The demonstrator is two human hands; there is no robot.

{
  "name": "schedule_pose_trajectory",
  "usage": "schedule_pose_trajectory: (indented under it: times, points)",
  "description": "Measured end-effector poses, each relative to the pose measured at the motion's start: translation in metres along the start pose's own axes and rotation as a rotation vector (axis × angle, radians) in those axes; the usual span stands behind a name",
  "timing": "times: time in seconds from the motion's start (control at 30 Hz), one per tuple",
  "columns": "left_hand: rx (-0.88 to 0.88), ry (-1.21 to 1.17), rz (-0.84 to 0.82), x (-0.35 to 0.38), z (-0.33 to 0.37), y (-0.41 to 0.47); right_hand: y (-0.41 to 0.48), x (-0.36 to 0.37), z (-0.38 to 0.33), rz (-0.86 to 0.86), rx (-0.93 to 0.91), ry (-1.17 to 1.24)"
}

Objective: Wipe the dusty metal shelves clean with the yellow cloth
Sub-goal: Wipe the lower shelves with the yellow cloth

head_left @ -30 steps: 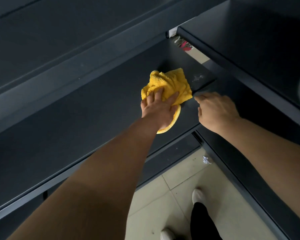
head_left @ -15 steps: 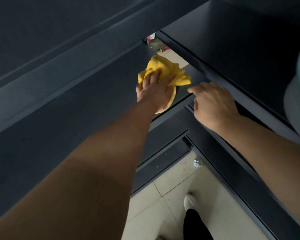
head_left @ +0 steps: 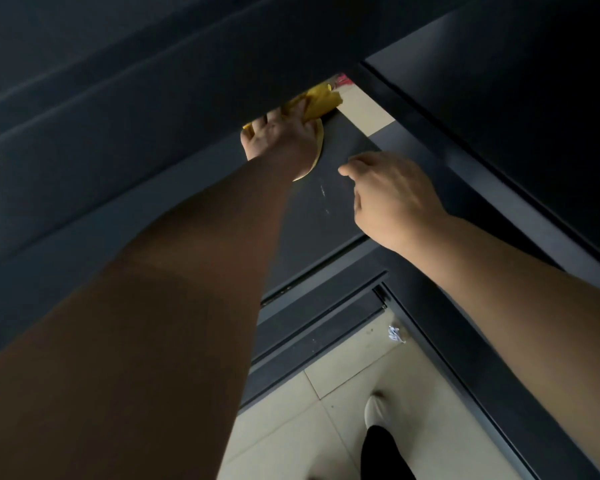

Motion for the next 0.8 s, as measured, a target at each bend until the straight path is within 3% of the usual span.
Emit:
schedule_pose_trajectory:
  times: [0.3,0.8]
  points:
    - [-0.147,0.029,0.042,-0.017,-0.081,-0.021,-0.004,0.013,-0.04,0.034,-0.014,0.01]
    - [-0.408,0.077,0.008,-0.028,-0.26,-0.082,-0.023,0.043,-0.195,-0.072,-0.229,0.081]
Point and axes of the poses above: each hand's wrist, its own y-axis towards the middle knuckle, its own x-axis out of the palm, z = x × y, the point moved 6 cm from there along y, towards the middle knuckle, and after that the axes turned 8 degrees about z, right-handed, at the moved point
